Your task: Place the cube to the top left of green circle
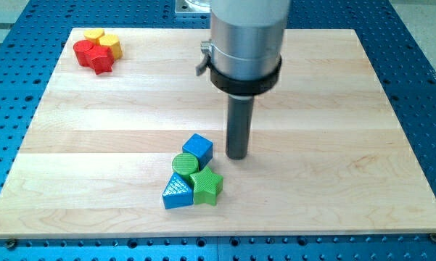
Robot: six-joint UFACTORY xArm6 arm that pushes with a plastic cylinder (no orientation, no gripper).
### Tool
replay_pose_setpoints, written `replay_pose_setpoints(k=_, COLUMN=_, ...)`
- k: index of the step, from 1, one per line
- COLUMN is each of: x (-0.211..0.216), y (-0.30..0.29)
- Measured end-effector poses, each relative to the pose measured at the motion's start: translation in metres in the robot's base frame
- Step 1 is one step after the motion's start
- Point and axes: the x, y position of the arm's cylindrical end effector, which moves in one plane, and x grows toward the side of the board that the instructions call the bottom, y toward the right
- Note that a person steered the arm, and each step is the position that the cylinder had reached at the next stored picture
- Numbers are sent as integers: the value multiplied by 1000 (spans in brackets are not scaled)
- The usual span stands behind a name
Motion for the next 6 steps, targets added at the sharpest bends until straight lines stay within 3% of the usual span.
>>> replay_pose_setpoints(k=3, x=-6, y=-145)
replay_pose_setpoints(k=5, x=102, y=-145)
replay_pose_setpoints(k=6, x=104, y=-125)
